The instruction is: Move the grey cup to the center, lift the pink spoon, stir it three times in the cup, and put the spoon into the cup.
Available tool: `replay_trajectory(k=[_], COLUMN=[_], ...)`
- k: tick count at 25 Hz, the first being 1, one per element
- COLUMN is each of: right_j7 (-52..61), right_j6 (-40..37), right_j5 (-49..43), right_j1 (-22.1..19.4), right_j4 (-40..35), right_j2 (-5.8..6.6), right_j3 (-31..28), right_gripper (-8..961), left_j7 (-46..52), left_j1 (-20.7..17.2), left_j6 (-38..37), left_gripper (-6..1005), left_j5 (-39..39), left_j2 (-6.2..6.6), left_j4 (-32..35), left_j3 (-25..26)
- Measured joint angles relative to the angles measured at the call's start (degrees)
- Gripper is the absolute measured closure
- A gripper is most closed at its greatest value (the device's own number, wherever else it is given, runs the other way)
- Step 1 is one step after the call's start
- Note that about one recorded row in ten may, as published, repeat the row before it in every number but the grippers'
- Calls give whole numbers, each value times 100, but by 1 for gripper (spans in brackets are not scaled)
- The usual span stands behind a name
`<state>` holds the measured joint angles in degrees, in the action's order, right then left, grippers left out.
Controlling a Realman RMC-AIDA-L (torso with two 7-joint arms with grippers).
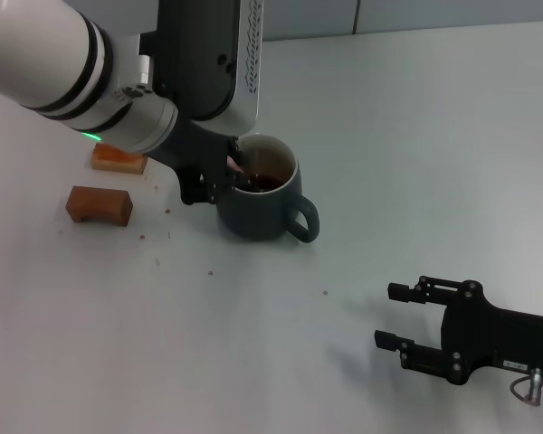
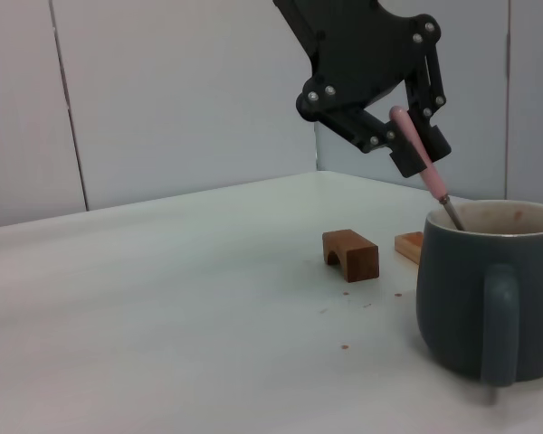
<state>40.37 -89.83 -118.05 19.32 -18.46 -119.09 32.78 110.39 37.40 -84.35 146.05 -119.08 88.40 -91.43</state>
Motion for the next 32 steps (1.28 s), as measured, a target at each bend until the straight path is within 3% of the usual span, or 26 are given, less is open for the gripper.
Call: replay_trajectory(k=[10,13,16,17,18,19,22,23,24,28,32], right_j7=[0,-1,-2,-2,-2,-2,-2,-2,-2,-2,-2], right_j6=[12,23,36,42,51,51,54,53,53,54,58], right_j5=[2,8,11,11,14,14,21,24,24,33,35], right_j1=[19,20,25,27,31,31,35,37,37,36,36], right_j4=[0,0,-2,-3,-6,-6,-10,-17,-17,-29,-35], right_j2=[2,7,9,9,9,9,9,9,9,9,9], right_j3=[0,-2,-10,-14,-21,-21,-32,-37,-37,-44,-51], right_gripper=[329,329,329,329,329,329,328,328,328,329,329], left_j7=[91,62,-92,-211,-527,-527,-994,-1351,-1351,-2344,-3473], left_j1=[-221,-338,-591,-703,-922,-922,-1120,-1154,-1154,-1024,-977], left_j6=[231,409,812,966,1281,1281,1551,1539,1539,984,251], left_gripper=[800,688,577,573,569,566,554,554,553,557,558], left_j5=[-22,-161,-818,-1211,-2437,-2437,-4432,-5730,-5730,-7815,-8358], left_j2=[21,29,38,43,47,47,60,68,68,98,89], left_j4=[-33,72,237,246,27,27,-885,-1829,-1829,-4341,-5719], left_j3=[-70,-16,340,572,1182,1182,2014,2496,2496,3553,4260])
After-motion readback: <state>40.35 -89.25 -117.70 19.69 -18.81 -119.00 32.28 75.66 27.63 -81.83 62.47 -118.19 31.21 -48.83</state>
